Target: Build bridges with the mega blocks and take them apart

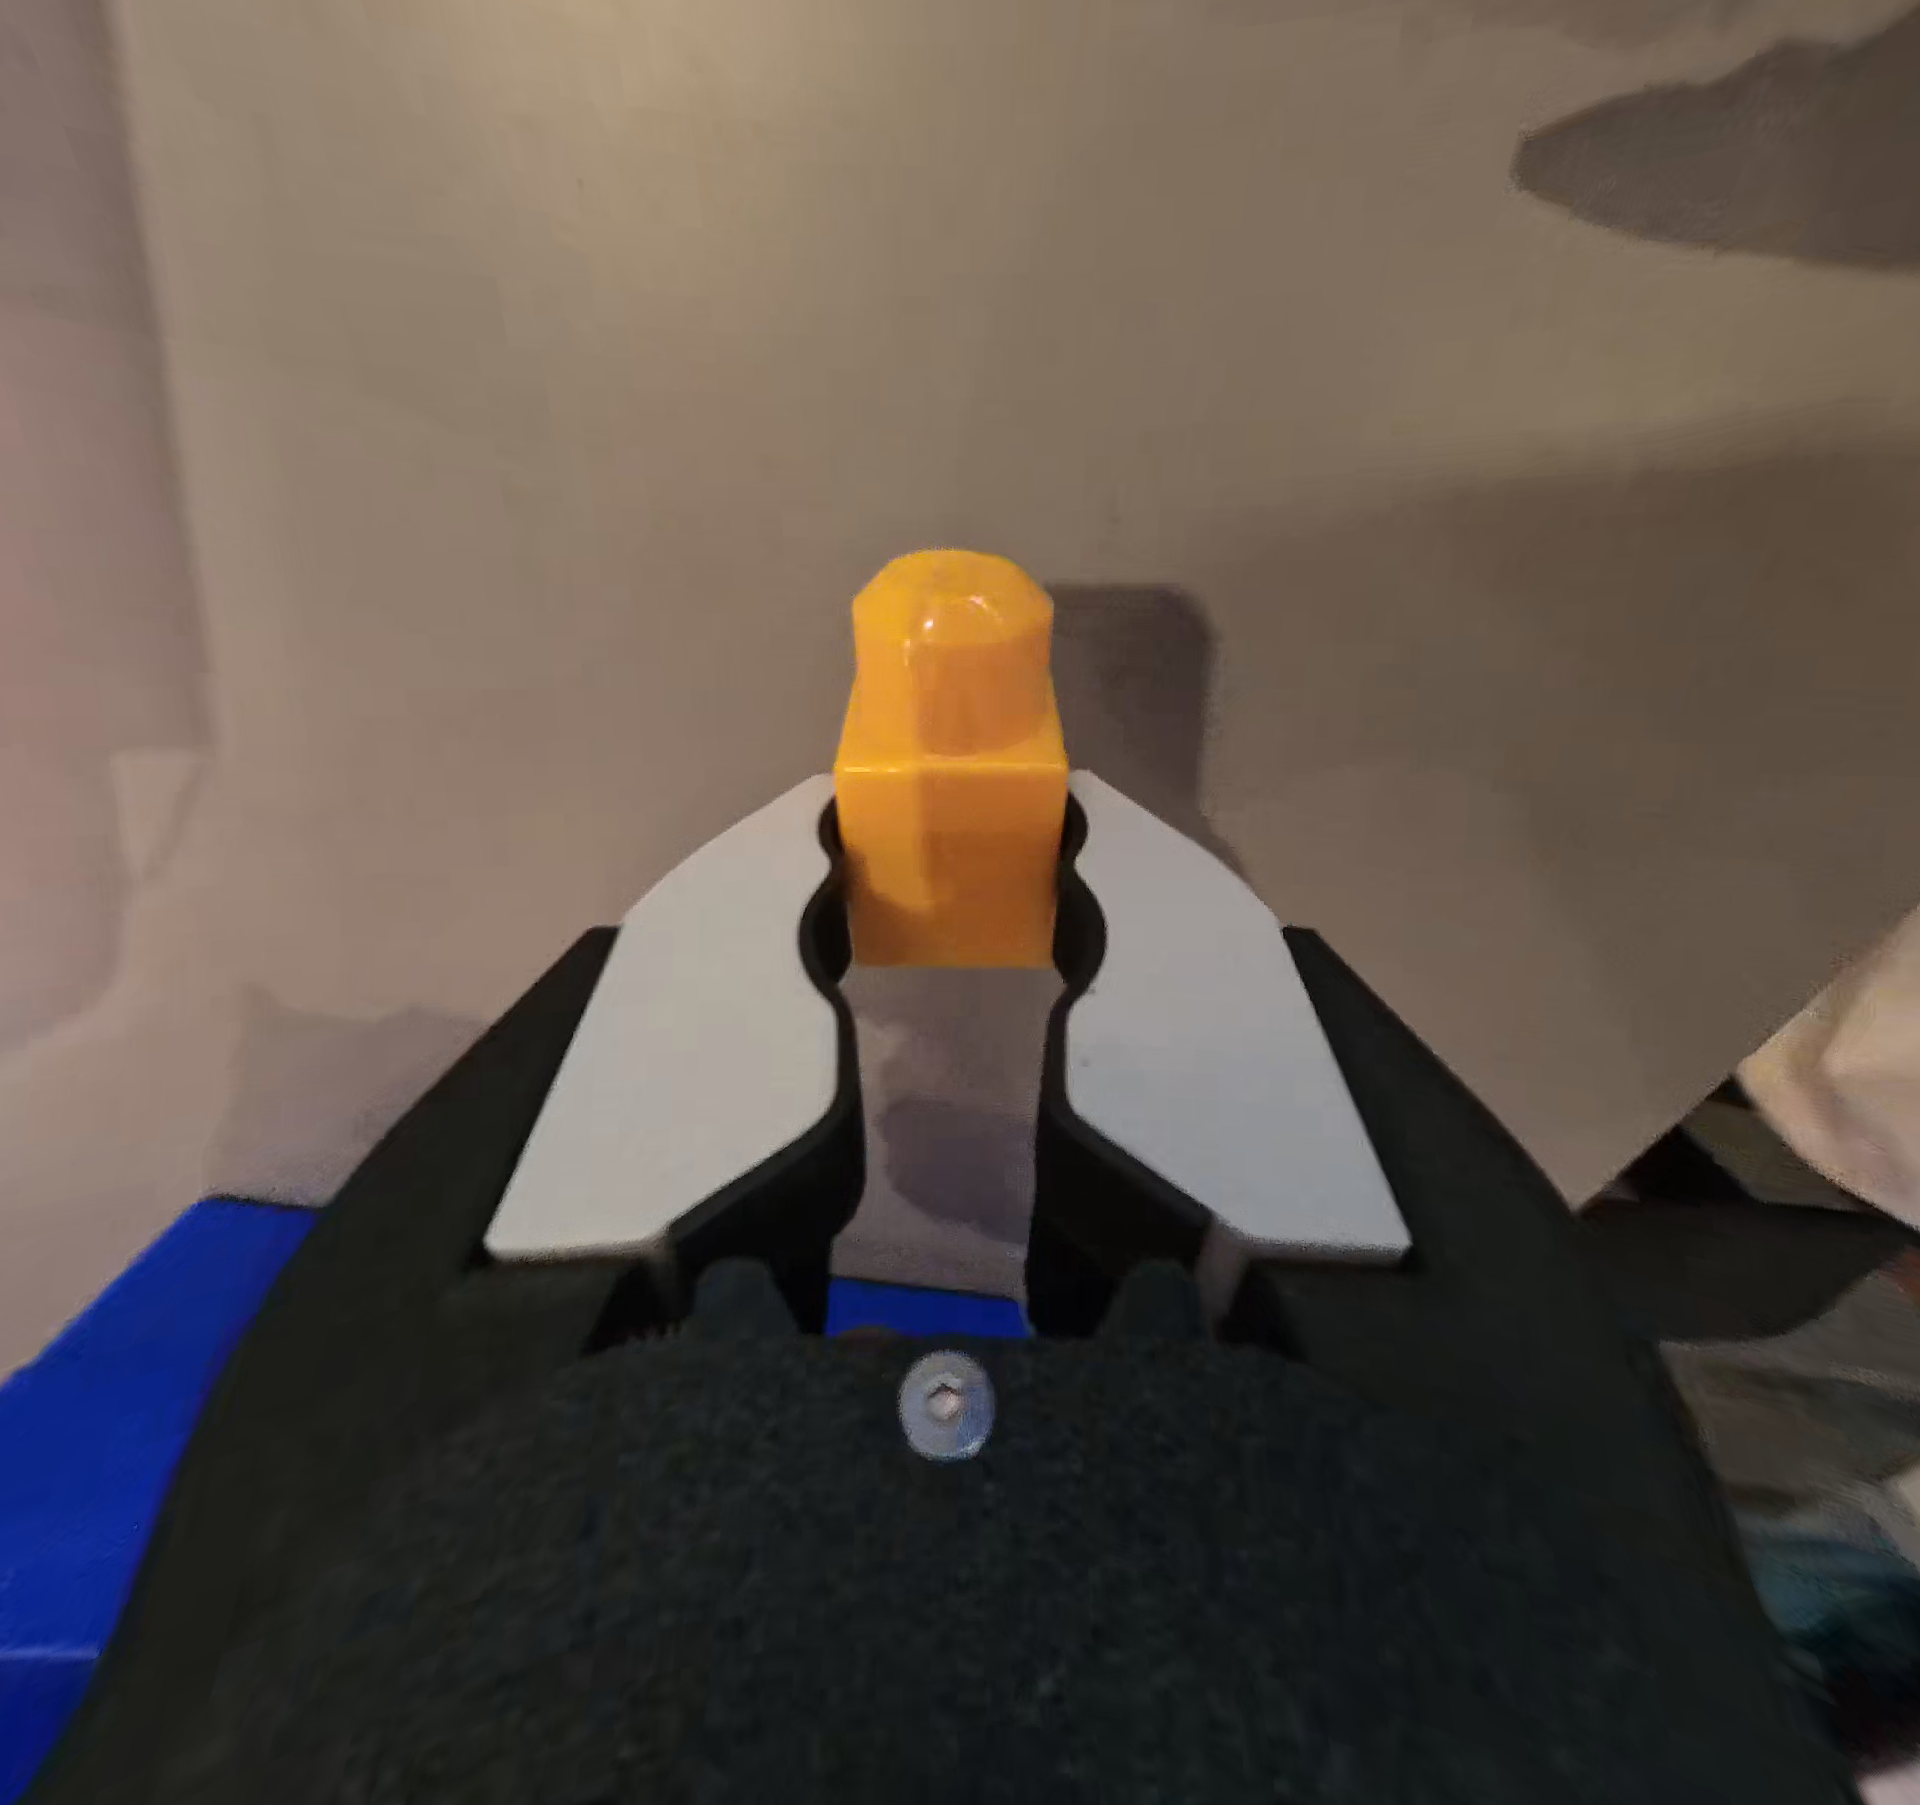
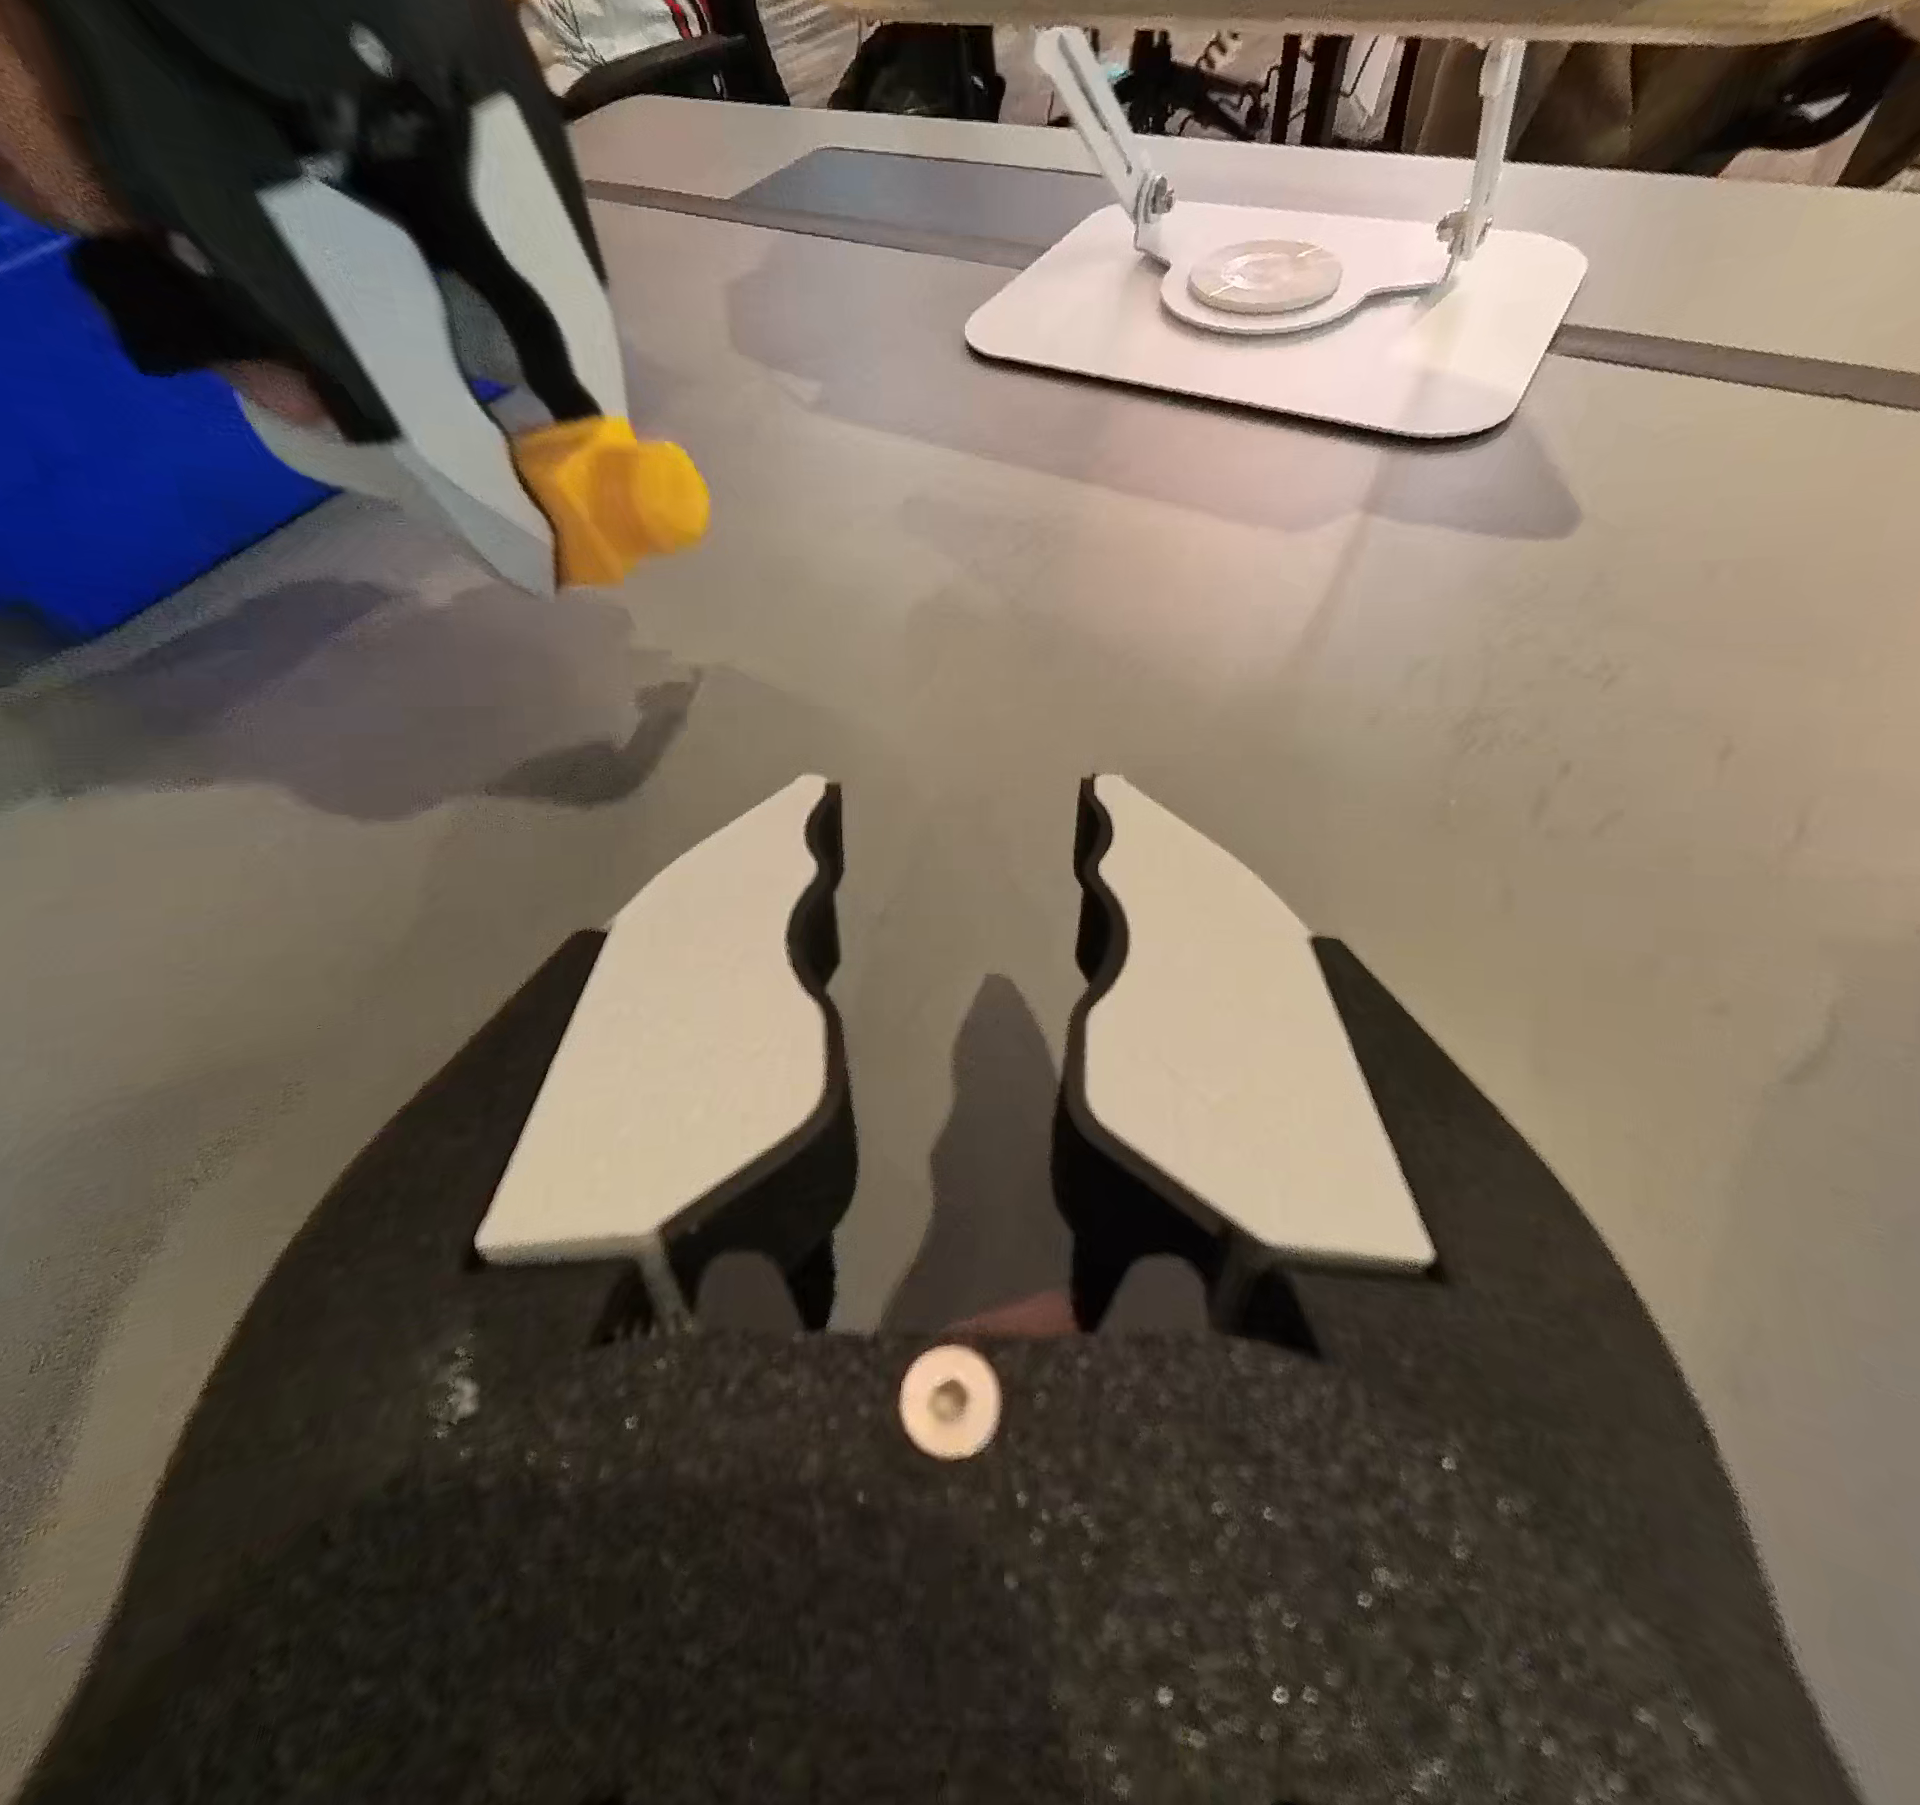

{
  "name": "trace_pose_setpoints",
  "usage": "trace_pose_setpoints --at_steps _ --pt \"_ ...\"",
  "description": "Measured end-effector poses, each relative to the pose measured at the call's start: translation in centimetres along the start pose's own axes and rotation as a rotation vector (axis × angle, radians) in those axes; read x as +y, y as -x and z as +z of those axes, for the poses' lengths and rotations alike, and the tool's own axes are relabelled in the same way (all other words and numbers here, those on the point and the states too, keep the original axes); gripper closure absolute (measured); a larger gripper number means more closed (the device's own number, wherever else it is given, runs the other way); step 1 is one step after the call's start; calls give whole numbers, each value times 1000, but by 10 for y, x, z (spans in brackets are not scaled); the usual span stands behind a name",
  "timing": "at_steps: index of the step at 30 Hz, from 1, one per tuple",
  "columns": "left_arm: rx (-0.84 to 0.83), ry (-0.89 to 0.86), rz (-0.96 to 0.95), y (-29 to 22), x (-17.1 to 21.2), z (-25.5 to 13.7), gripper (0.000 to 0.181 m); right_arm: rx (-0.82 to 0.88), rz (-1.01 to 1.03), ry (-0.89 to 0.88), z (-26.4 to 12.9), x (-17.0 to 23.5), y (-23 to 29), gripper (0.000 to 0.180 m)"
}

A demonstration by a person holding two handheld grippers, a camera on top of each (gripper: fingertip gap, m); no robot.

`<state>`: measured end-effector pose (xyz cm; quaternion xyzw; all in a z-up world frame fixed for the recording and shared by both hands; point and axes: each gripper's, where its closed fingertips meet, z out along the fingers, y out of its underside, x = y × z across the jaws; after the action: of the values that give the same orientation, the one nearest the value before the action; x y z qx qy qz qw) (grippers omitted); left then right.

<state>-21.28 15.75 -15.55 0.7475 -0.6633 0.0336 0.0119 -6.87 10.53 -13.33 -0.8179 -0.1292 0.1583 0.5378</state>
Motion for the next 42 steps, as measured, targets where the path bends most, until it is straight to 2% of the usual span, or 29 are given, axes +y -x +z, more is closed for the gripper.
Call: trace_pose_setpoints --at_steps 6,15,17,20,24,27,29,31,34,37,39,42 --pt "-84 133 -251 -6 17 27 145 -38 15 5 -3 2 2 138" --pt "-71 47 -319 -14 17 37 145 -22 -12 7 -2 2 4 138" --pt "-49 21 -319 -18 16 36 135 -27 -3 8 -2 2 3 138" --pt "-47 -63 -316 -22 15 26 124 -29 4 2 -3 2 2 138" --pt "-76 -361 -336 -38 26 -28 119 -31 1 -2 -4 1 3 138" --pt "-157 -653 -425 -46 70 -89 118 -37 -7 10 -3 3 5 138" --pt "-283 -817 -541 -41 119 -123 118 -40 -9 20 -2 4 5 138" --pt "-433 -876 -654 -36 178 -138 116 -43 -8 26 -1 4 5 138" --pt "-585 -886 -818 -36 254 -135 114 -46 -8 27 -1 5 6 138" --pt "-639 -853 -920 -45 301 -111 115 -44 -8 26 -1 4 6 138" --pt "-682 -832 -961 -51 319 -95 115 -46 -10 30 -1 5 6 138" --pt "-621 -905 -1018 -62 318 -74 116 -48 -13 34 -1 5 7 138"
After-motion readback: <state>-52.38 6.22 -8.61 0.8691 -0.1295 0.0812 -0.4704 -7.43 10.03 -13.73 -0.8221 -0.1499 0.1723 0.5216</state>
